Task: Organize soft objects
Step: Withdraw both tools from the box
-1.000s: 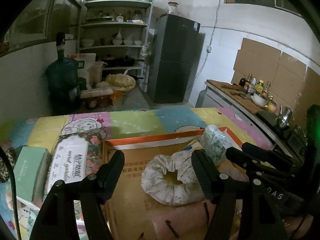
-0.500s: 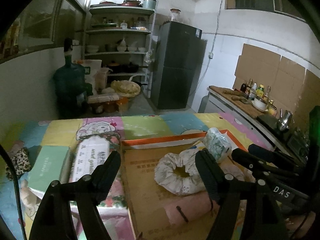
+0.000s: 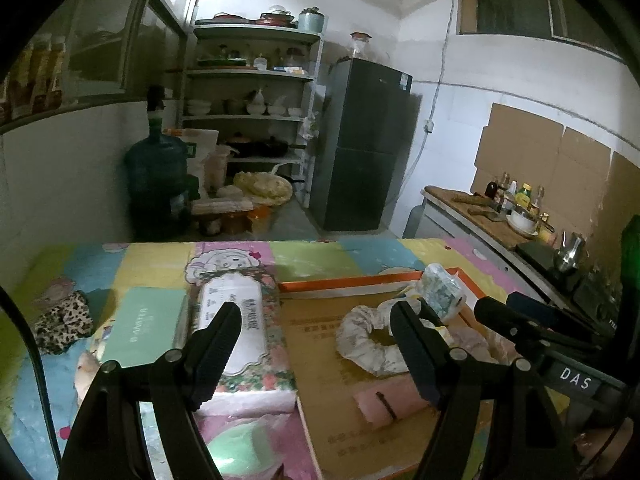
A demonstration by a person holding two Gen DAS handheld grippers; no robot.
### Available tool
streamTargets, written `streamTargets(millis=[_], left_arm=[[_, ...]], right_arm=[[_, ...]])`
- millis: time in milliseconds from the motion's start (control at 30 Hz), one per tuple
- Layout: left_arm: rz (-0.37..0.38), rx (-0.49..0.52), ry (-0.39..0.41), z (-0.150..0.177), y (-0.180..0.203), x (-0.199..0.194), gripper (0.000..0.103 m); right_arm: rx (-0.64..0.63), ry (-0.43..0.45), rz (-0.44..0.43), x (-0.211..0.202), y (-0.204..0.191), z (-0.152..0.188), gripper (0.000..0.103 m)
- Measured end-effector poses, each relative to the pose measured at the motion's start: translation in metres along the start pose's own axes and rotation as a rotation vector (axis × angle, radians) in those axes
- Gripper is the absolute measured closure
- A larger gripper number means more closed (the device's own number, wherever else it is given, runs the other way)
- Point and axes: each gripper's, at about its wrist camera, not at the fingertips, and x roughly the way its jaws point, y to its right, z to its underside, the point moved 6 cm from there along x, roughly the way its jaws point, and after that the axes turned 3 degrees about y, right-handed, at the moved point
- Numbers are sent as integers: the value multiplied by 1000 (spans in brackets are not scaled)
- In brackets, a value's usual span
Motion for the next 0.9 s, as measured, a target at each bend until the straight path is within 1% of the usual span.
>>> streamTargets(millis=[600,900], left_arm=[[-24,-31,44,3,-39,-44,26],[-51,-47,59,8,-67,-66,26]], right_arm=[[-40,30,-22,-30,-58,1,32],[-63,32,-48,-39,-89,7,31]])
